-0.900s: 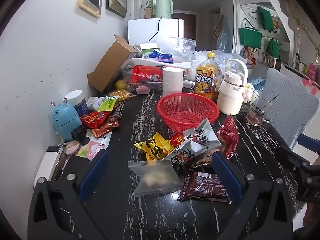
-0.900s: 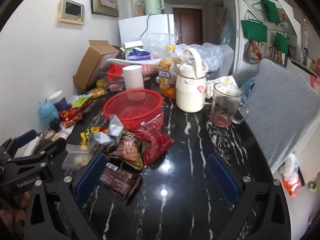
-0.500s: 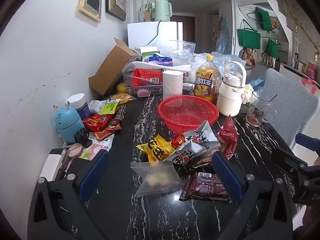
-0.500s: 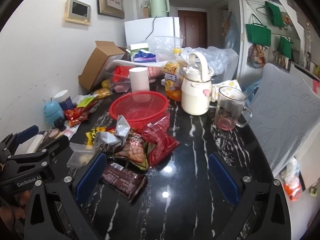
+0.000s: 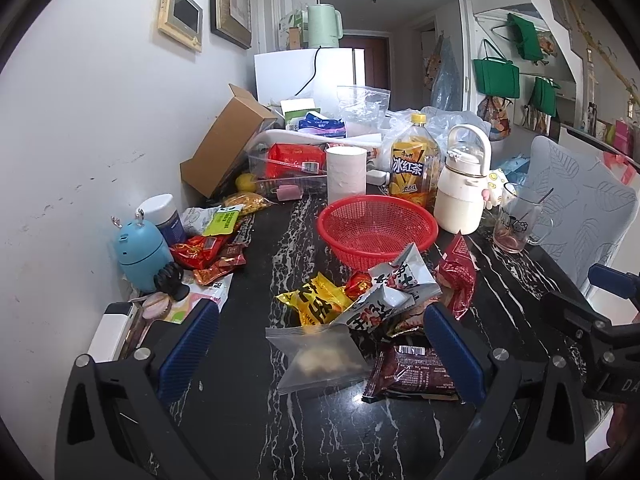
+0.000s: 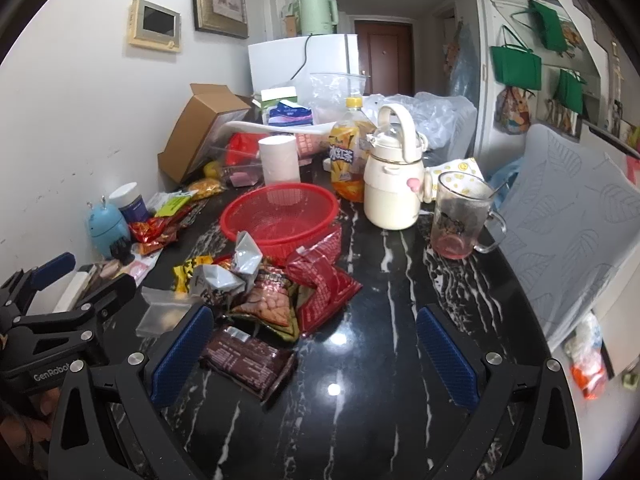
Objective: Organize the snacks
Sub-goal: 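Move both grippers toward the pile of snack packets on the table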
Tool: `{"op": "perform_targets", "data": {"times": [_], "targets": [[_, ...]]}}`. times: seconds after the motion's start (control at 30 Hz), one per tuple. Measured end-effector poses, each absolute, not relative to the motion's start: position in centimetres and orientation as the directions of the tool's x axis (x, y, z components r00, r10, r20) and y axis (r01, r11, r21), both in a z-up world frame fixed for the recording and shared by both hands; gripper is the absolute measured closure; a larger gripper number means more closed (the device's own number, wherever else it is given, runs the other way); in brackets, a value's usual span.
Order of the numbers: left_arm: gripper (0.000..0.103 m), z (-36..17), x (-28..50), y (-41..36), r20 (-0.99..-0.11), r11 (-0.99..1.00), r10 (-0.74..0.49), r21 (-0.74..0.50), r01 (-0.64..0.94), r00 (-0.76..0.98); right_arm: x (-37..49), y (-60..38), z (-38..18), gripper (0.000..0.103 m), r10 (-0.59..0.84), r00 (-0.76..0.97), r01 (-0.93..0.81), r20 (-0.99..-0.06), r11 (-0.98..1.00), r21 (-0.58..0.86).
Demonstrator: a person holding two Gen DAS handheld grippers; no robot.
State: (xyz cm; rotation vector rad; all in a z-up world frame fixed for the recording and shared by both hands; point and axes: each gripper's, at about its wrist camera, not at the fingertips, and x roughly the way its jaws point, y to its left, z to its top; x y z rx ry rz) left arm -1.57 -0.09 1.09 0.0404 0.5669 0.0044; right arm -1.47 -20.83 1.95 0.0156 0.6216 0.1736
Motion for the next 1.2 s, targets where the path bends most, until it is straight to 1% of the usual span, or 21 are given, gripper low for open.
{"op": "perform_targets", "data": {"times": [0.3,0.63,1.2], "targets": [[0.000,0.91,-1.60,0.12,-0.539,1.000,0.010,0.031,0.008,0.842,-1.40,-20.88,1.83,0.000,0.171,0.798,-0.158,-0.578,0.985,0.073],[0.000,0.56,-1.43,0.22,-0.563,1.000,-0.015,0.013,0.027,0.827,-1.63,-20.47,1.96,0.000,0.188,0.804,-0.178,-0.564,0.981,0.074],[0.000,0.60,-1.94,0.46,-0.559,1.000,-0.022,0.005,0.030,0.829,-1.51,-20.30,1.80,0.000,0.190,0.796,-0.180,-0.575,0.981,0.075]]}}
